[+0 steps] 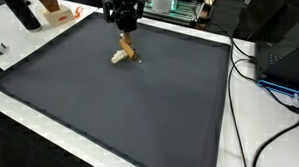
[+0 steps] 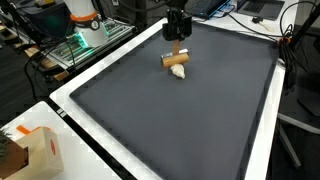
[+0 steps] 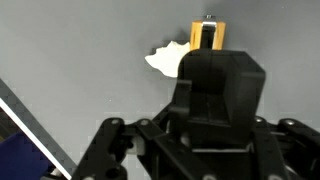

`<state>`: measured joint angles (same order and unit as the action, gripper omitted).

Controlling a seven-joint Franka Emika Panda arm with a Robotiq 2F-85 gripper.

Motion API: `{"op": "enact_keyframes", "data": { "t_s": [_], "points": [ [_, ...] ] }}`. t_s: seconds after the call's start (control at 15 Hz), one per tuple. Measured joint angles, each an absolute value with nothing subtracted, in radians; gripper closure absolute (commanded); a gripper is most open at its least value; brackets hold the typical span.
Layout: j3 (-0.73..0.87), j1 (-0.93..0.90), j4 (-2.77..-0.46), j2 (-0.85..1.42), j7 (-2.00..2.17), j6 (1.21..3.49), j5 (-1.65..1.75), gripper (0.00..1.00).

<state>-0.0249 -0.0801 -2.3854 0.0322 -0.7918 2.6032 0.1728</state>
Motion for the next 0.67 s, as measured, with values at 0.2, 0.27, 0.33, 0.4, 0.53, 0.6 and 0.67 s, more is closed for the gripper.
{"op": "enact_keyframes", "data": {
  "t_s": [0.2, 0.27, 0.33, 0.4, 0.53, 0.6, 0.67],
  "points": [
    [-0.025, -0.078, -2.379, 0.044, -0.792, 2.611, 0.176, 0.77],
    [-0.025, -0.077, -2.377, 0.048, -0.791, 2.615, 0.180, 0.77],
    [-0.025, -0.076, -2.376, 0.051, -0.790, 2.618, 0.185, 0.77],
    [-0.025, -0.075, -2.375, 0.054, -0.789, 2.622, 0.189, 0.77],
    [-0.025, -0.072, -2.372, 0.058, -0.788, 2.628, 0.193, 0.77],
    [-0.025, -0.070, -2.369, 0.059, -0.788, 2.630, 0.193, 0.77],
    [-0.025, -0.069, -2.366, 0.059, -0.788, 2.633, 0.193, 0.77]
  ]
}}
